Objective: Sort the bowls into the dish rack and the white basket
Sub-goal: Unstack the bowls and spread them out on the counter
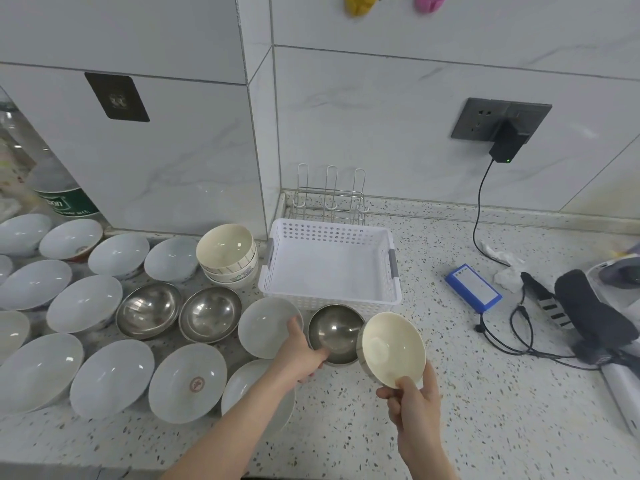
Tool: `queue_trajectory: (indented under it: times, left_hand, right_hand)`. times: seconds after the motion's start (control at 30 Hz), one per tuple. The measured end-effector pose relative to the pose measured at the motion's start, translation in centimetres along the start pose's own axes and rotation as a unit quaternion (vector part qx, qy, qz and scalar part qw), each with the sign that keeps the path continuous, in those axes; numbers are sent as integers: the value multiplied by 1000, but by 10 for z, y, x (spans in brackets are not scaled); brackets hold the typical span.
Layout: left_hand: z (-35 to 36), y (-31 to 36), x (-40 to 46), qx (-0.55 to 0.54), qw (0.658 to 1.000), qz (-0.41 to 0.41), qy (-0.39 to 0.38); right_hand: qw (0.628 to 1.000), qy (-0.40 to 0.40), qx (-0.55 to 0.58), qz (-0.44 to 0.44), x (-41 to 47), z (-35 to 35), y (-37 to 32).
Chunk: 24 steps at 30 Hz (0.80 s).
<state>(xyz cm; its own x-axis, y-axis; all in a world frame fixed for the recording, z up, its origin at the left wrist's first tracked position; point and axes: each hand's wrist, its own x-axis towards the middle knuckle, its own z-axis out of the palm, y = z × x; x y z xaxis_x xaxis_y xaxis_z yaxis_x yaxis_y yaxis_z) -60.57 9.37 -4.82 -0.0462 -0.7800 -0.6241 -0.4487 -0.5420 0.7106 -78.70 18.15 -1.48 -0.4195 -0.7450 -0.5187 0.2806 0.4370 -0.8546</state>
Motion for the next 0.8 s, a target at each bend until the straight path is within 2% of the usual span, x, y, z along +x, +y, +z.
queue_trajectory:
  times: [0.33, 0.47, 0.53, 0.63, 0.8]
  left_hand:
    - [-8, 7, -20, -29, 1000, 2, 6]
    - [-15, 11, -40, -46, 997, 50, 30]
    - [-16, 13, -52, -64, 995, 77, 12]
    - [-10, 10, -69, -15, 993, 115, -30]
    - [0, -9, -84, 86, 987, 132, -34]
  right_hand:
    - [1000, -24, -16, -12, 0, -5, 2]
    - [997, -52, -45, -28, -2, -11, -1]
    - [995, -73, -63, -38, -5, -14, -1]
    - [990, -109, -85, -43, -10, -19, 1]
    - [977, -156, -145, -12, -18, -29, 13]
